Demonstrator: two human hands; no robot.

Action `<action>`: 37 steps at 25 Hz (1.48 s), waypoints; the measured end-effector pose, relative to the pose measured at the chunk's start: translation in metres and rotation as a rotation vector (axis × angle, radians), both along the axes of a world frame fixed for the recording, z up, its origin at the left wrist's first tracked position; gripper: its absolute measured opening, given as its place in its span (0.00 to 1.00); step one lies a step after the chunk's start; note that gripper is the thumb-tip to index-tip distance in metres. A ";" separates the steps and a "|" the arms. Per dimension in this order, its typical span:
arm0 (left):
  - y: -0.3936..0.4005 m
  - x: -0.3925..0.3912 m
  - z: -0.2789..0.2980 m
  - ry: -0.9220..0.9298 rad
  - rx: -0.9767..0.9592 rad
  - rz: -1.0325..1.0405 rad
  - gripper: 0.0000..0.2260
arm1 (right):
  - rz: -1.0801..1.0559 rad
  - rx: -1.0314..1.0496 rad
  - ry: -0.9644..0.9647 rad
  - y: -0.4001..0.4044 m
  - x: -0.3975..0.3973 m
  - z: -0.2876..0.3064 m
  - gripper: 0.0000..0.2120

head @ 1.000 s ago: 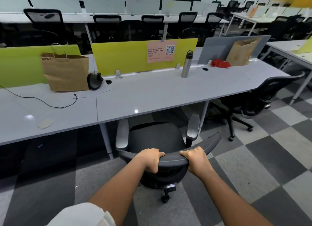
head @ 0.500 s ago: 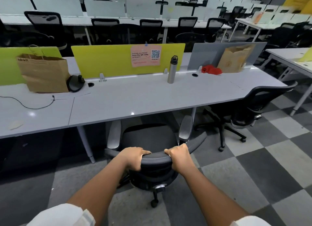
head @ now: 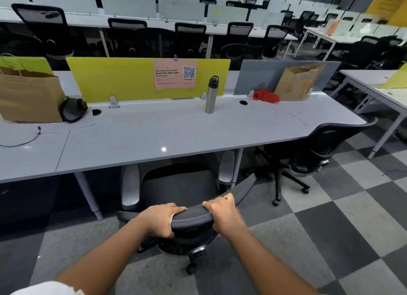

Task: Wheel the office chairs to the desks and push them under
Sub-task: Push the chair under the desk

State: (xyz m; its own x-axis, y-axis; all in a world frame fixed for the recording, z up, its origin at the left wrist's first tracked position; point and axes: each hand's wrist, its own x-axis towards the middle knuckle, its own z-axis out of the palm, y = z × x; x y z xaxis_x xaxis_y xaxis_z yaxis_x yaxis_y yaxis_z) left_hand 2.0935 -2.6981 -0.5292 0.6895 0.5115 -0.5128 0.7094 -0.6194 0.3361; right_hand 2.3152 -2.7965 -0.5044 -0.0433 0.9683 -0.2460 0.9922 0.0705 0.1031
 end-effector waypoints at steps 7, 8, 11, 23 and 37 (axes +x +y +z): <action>0.005 0.057 0.038 -0.153 -0.061 0.198 0.46 | -0.050 -0.201 0.422 0.029 0.055 0.026 0.51; 0.005 0.069 0.046 -0.145 0.025 0.210 0.45 | -0.048 -0.163 0.396 0.036 0.067 0.031 0.52; 0.011 0.102 0.058 -0.086 0.147 0.318 0.42 | -0.133 -0.020 0.340 0.056 0.111 0.037 0.51; 0.006 0.269 0.028 0.043 0.182 0.652 0.38 | -0.435 0.085 0.477 0.078 0.322 -0.005 0.35; 0.123 0.381 -0.030 0.180 0.091 0.809 0.42 | -0.131 -0.095 0.270 0.211 0.361 -0.054 0.36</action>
State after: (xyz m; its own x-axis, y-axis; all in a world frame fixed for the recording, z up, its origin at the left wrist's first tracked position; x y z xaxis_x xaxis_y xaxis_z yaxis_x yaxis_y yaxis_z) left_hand 2.4749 -2.5750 -0.5596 0.0027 0.8585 -0.5127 0.9853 0.0854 0.1480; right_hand 2.6765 -2.5860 -0.5586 0.0046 0.9433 -0.3319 0.9840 -0.0633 -0.1664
